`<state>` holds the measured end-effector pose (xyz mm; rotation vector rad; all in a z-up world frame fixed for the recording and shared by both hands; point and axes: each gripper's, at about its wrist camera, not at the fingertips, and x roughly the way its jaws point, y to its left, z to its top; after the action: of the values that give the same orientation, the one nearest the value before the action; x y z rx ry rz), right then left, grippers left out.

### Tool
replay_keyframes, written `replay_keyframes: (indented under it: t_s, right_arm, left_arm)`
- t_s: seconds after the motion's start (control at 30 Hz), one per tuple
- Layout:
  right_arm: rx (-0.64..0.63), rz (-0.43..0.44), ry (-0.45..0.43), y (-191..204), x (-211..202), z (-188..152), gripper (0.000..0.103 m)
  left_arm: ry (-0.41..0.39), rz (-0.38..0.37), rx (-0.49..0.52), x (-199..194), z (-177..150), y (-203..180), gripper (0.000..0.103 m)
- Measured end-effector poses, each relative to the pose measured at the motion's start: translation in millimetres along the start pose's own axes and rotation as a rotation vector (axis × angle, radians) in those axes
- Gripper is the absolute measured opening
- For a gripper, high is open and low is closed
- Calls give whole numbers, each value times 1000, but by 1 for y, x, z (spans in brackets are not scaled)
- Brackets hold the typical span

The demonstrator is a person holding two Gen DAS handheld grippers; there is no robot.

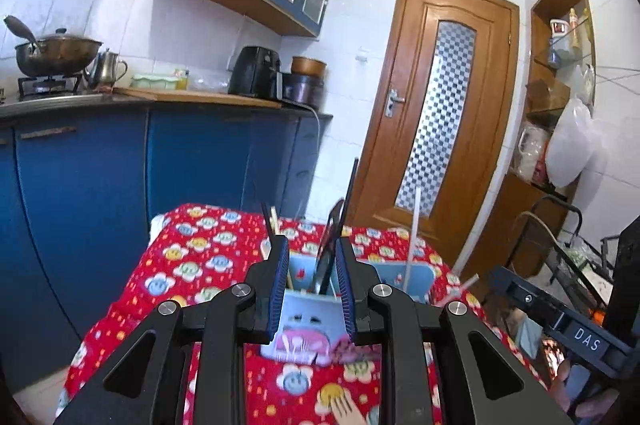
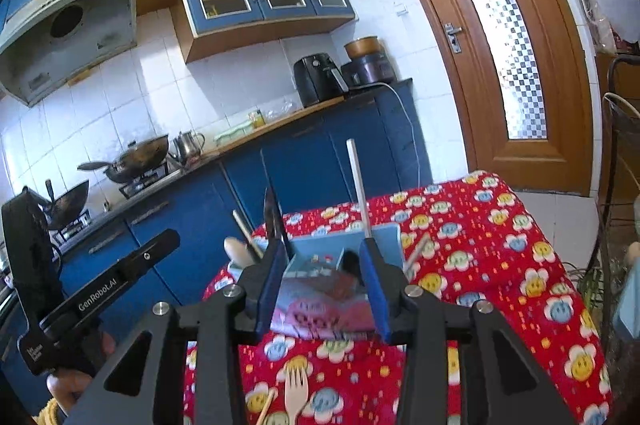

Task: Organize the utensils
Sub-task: 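Move both open tools back down to the wooden forks and thin stick on the table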

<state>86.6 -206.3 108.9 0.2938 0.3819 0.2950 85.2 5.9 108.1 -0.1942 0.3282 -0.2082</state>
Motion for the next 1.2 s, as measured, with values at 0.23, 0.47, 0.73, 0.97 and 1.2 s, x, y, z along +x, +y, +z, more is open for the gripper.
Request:
replay_keyframes:
  t_s: [0.23,0.47,0.73,0.97,1.2]
  right_arm:
    - [-14,-29,67,11,-18,-20,45]
    - [-14,-48,153,15,-25,-43,45]
    - [18,-68,210,1,-30,-65,47]
    - [67,-80,246,-17,-30,-79,48]
    - [96,-91,254,-31,-32,-87,51]
  left_arm:
    - [98,13,11,-18,-15,0,24]
    - [217,24,36,-23,-36,-5,24]
    - [326,25,28,-25,-63,-5,24]
    - [451,10,35,-14,-89,-11,25]
    - [526,12,26,-3,-110,-16,25]
